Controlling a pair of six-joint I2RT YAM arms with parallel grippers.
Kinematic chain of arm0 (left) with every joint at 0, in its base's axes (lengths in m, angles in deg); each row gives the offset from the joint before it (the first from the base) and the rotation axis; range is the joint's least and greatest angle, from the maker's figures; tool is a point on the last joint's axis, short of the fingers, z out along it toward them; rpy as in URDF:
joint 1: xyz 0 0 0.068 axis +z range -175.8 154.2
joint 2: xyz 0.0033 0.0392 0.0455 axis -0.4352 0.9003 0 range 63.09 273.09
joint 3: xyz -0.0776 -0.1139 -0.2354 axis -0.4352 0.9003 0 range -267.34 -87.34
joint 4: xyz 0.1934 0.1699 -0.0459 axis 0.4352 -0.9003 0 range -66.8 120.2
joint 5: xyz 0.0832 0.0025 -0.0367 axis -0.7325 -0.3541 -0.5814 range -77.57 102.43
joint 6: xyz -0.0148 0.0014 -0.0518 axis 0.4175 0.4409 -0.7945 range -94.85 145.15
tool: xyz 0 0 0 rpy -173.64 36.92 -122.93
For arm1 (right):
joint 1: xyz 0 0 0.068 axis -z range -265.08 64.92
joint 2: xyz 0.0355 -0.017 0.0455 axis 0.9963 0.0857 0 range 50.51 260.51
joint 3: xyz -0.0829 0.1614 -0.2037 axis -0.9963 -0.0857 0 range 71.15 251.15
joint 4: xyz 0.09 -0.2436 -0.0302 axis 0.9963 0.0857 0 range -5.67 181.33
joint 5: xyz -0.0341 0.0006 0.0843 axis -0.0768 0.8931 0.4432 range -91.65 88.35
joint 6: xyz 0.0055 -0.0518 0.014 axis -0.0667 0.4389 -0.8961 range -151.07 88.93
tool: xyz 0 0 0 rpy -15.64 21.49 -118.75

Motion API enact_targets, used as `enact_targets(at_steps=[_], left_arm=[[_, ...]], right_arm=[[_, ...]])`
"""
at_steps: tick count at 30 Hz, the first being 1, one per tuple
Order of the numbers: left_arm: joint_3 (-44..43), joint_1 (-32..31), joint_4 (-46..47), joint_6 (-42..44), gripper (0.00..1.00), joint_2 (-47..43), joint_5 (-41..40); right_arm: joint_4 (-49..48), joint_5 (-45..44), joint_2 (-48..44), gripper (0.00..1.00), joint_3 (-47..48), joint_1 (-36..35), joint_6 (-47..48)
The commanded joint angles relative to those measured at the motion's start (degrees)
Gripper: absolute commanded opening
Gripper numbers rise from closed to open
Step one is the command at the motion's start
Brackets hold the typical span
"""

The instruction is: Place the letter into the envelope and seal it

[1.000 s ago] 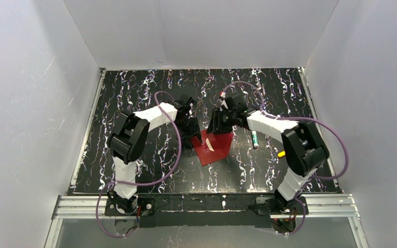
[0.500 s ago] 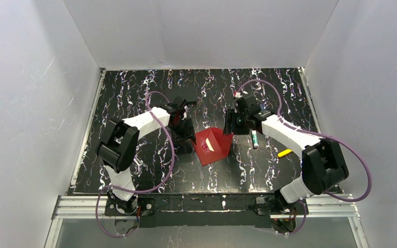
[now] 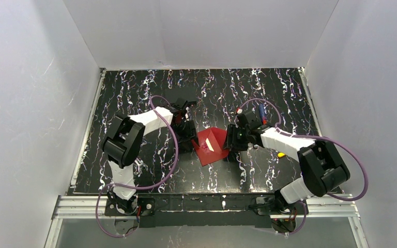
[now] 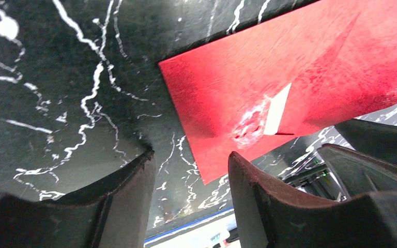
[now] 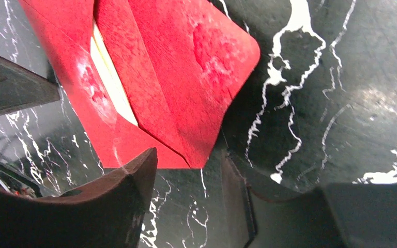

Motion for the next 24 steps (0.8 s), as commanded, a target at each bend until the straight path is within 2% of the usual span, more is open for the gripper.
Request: enact_targets(at_steps=[1,6,10,16,19,24], left_arm=[[-2.25,0.11,-0.72,0.2,0.51,2.39,0.71],[-5.43,0.15,-1.25,1.1,0.51,5.1,0.81],[-11.54,0.99,-2.87,2.72,0.51,8.31,0.68],[-16.11,2.82,-4.06,3.84,0.51,10.96,0.77],[-16.37,3.38,-4.51,3.92,0.51,10.77,0.73],[-16.35,3.79,-7.16,6.87,0.55,7.14,-2.18]], right_arm=[[-12.33,1.88,1.34,0.55,-1.92,0.42,-4.82],[-16.4,0.91,2.85,0.44,-2.04,0.48,-6.75],[-18.12,0.62,4.57,0.36,-2.25,0.47,-9.24],[-17.36,-0.45,5.06,0.32,-1.5,0.52,-11.19],[-12.59,-2.52,4.45,0.39,0.44,0.55,-10.34],[-0.96,-10.04,-0.48,0.64,5.2,1.04,-5.36]])
